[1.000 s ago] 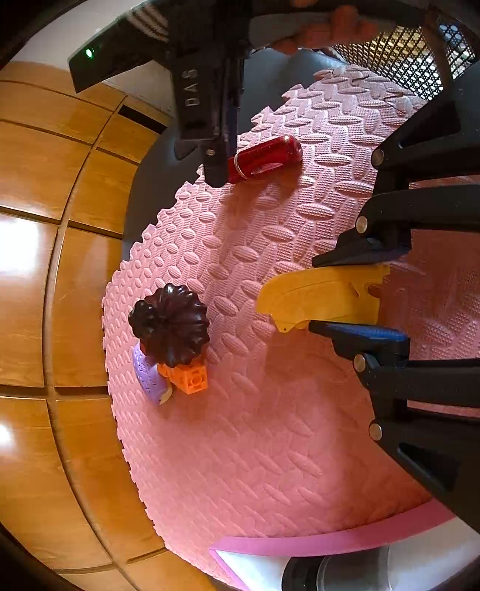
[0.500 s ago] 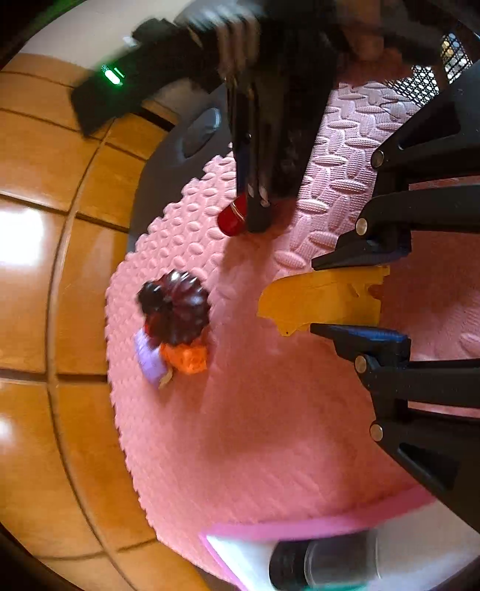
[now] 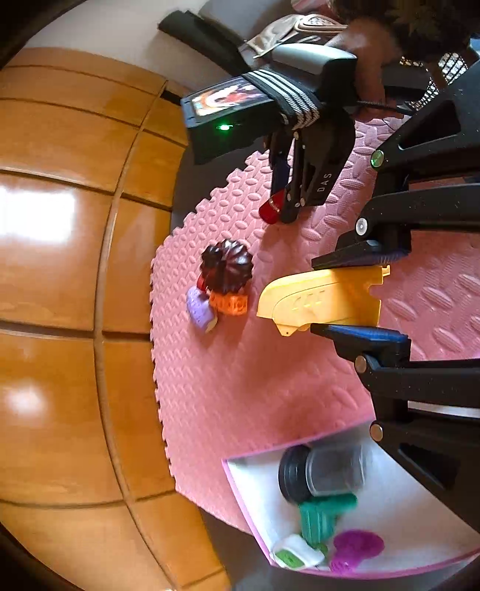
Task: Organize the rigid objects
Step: 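Drop the yellow piece into the tray with the left gripper while the right holds the red cylinder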
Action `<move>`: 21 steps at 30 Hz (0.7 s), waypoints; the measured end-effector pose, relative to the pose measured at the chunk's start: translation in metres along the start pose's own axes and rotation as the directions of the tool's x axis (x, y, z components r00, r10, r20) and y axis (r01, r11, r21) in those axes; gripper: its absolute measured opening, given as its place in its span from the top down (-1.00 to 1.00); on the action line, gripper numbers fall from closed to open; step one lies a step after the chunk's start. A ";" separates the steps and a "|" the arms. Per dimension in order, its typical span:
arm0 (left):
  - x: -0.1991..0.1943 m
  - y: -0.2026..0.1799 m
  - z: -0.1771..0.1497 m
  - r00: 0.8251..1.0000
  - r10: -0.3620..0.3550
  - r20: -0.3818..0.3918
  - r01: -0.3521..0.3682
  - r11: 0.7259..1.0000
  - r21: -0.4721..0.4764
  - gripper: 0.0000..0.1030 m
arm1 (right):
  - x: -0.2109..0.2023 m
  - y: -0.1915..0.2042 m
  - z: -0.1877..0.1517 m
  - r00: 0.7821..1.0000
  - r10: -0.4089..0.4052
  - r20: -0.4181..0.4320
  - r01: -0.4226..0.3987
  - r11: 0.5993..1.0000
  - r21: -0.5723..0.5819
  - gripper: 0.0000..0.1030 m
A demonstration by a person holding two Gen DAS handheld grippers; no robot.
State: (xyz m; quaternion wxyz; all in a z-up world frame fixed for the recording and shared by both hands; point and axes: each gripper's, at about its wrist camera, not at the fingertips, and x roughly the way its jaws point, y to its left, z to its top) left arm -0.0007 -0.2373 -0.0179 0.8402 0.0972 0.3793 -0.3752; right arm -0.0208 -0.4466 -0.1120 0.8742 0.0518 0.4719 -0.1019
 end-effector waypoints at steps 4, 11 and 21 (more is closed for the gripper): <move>-0.012 0.012 0.001 0.999 0.031 0.018 -0.030 0.999 -0.030 0.47 | 0.001 -0.001 0.001 1.000 -0.002 -0.001 0.002 1.000 -0.003 0.49; -0.032 0.042 -0.001 0.992 0.120 0.044 -0.115 0.989 -0.094 0.47 | 0.000 -0.001 0.001 1.000 -0.008 0.004 0.008 1.000 -0.009 0.49; -0.049 0.089 -0.018 0.972 0.234 0.027 -0.225 0.957 -0.181 0.47 | 0.000 0.004 -0.001 0.999 -0.041 0.031 0.043 0.998 -0.053 0.50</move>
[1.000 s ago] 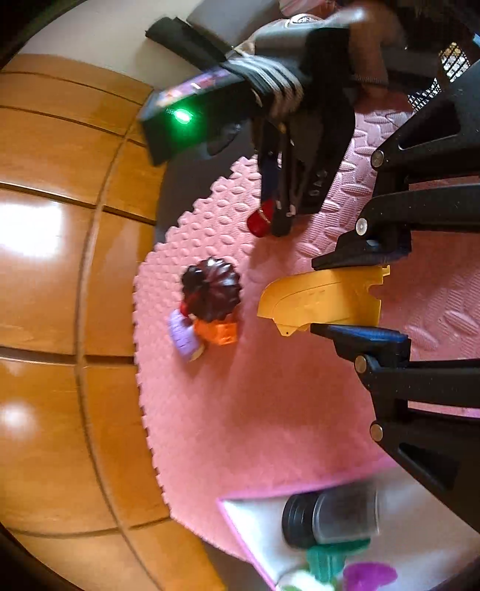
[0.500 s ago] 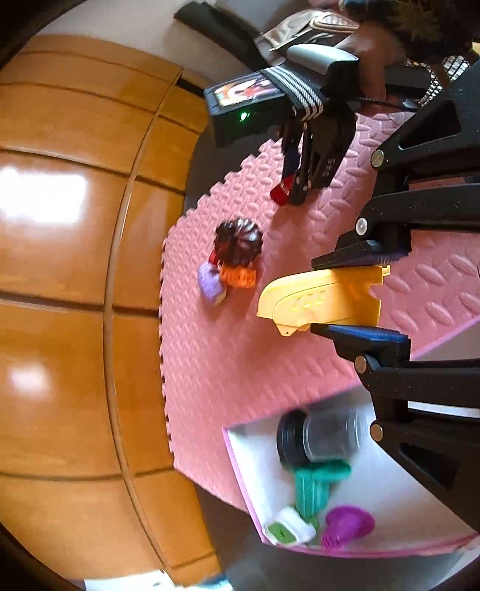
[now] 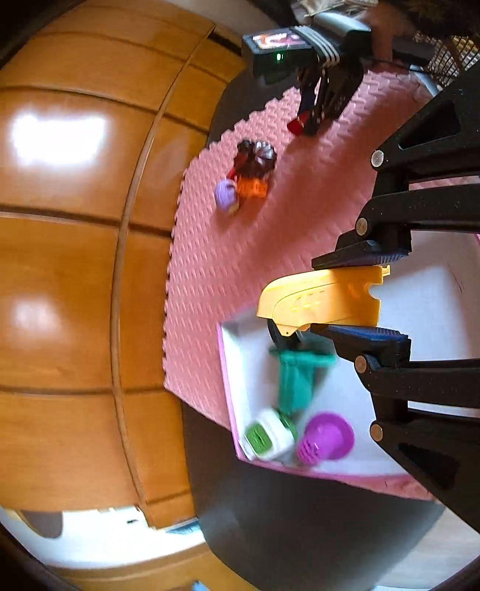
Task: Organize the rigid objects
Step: 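Drop the yellow piece into the tray with the left gripper while the right holds the red cylinder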
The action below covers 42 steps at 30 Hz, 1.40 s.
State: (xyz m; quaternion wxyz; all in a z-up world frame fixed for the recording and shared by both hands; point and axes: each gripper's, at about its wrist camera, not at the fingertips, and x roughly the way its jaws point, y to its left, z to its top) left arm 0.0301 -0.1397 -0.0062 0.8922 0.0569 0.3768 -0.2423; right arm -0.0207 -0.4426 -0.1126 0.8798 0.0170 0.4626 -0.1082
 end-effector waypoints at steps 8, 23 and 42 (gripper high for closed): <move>-0.006 0.074 -0.014 0.998 0.050 -0.048 -0.057 0.985 -0.160 0.47 | 0.000 0.001 -0.001 1.000 -0.004 0.003 0.004 1.000 -0.002 0.50; 0.018 0.110 -0.041 0.986 0.037 -0.160 -0.073 0.971 -0.229 0.47 | 0.000 0.002 0.000 1.000 -0.008 0.002 0.008 1.000 -0.009 0.50; 0.021 0.102 -0.032 0.977 0.188 -0.101 -0.201 0.971 -0.129 0.14 | -0.001 0.003 0.000 1.000 -0.014 0.001 0.014 1.000 -0.013 0.50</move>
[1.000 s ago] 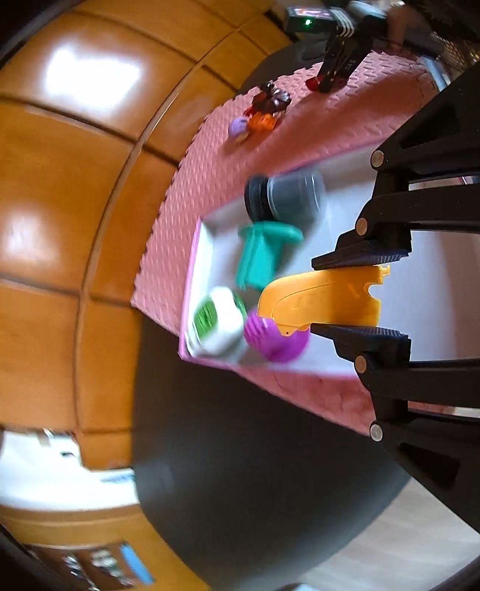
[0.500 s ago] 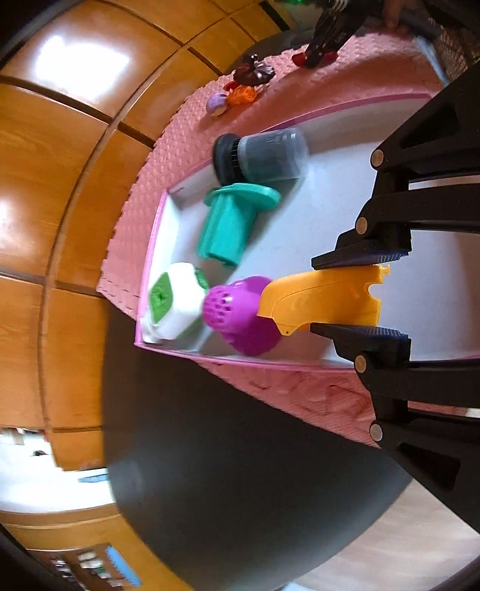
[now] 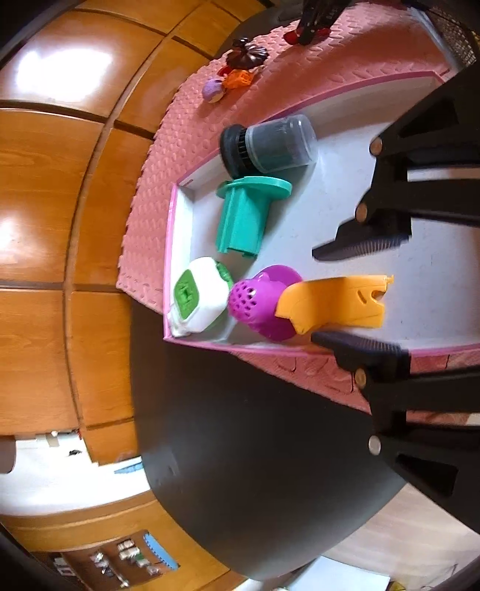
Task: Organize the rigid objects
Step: 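Drop the yellow piece into the tray with the left gripper while the right holds the red cylinder, then carry the red cylinder into the tray and release it with the right gripper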
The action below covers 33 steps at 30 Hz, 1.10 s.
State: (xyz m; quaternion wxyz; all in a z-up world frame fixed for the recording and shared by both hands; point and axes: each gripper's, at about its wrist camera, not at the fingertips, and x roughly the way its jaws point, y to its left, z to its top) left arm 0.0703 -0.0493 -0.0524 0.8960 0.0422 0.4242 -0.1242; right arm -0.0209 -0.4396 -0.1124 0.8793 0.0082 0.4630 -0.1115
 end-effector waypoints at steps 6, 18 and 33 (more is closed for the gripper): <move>-0.014 0.004 0.002 1.000 0.010 0.029 -0.010 1.000 -0.018 0.13 | 0.000 -0.001 0.000 1.000 0.000 -0.004 0.000 1.000 0.006 0.50; -0.033 0.018 0.003 0.997 0.032 0.070 -0.029 0.998 -0.049 0.08 | 0.000 -0.008 0.003 0.998 0.056 -0.043 -0.051 0.994 0.101 0.50; -0.038 0.034 -0.002 0.996 0.043 0.075 -0.036 0.995 -0.096 0.08 | -0.043 0.082 0.032 0.951 0.303 0.053 -0.304 0.953 0.006 0.50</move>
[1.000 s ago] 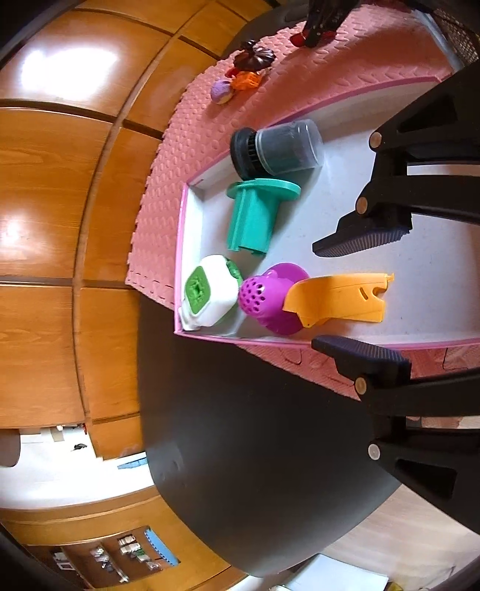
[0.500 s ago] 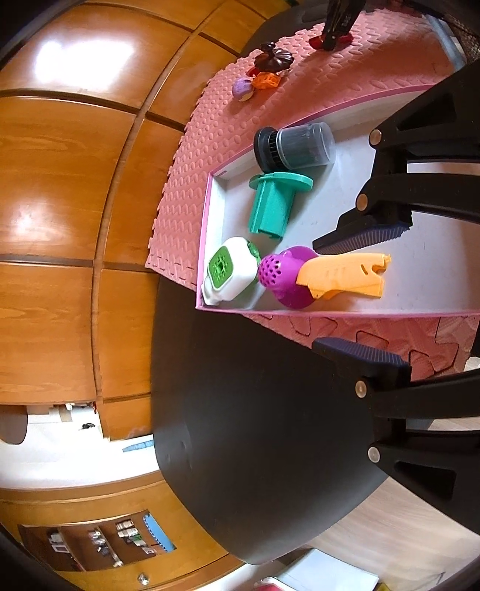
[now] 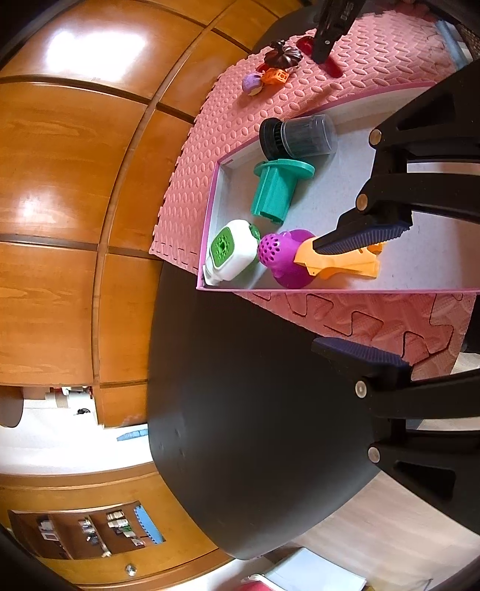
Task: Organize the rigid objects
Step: 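Carry the red cylinder into the tray and release it with the right gripper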
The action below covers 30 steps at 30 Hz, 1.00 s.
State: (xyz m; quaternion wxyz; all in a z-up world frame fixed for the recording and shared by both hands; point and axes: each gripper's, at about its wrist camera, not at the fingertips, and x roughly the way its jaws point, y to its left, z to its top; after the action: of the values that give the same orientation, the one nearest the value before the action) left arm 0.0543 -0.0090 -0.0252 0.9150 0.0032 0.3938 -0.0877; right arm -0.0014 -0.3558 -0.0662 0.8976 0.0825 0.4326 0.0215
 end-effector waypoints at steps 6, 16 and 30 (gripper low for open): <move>0.000 0.010 0.000 1.000 0.013 0.004 -0.013 0.999 -0.030 0.08 | -0.004 0.057 0.015 0.992 0.126 0.019 -0.124 0.988 -0.088 0.50; 0.003 0.024 -0.004 0.999 0.035 -0.006 -0.035 0.998 -0.061 0.08 | 0.023 0.147 0.023 0.962 0.267 -0.055 -0.272 0.942 -0.196 0.50; 0.010 0.026 -0.009 0.999 0.038 -0.032 -0.040 0.997 -0.065 0.01 | 0.080 0.185 0.012 0.946 0.288 -0.149 -0.314 0.929 -0.198 0.48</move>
State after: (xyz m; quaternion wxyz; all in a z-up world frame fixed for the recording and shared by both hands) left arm 0.0587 0.0155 -0.0396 0.9100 -0.0178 0.4103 -0.0567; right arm 0.0638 -0.1659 -0.0894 0.8602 0.0471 0.4617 0.2114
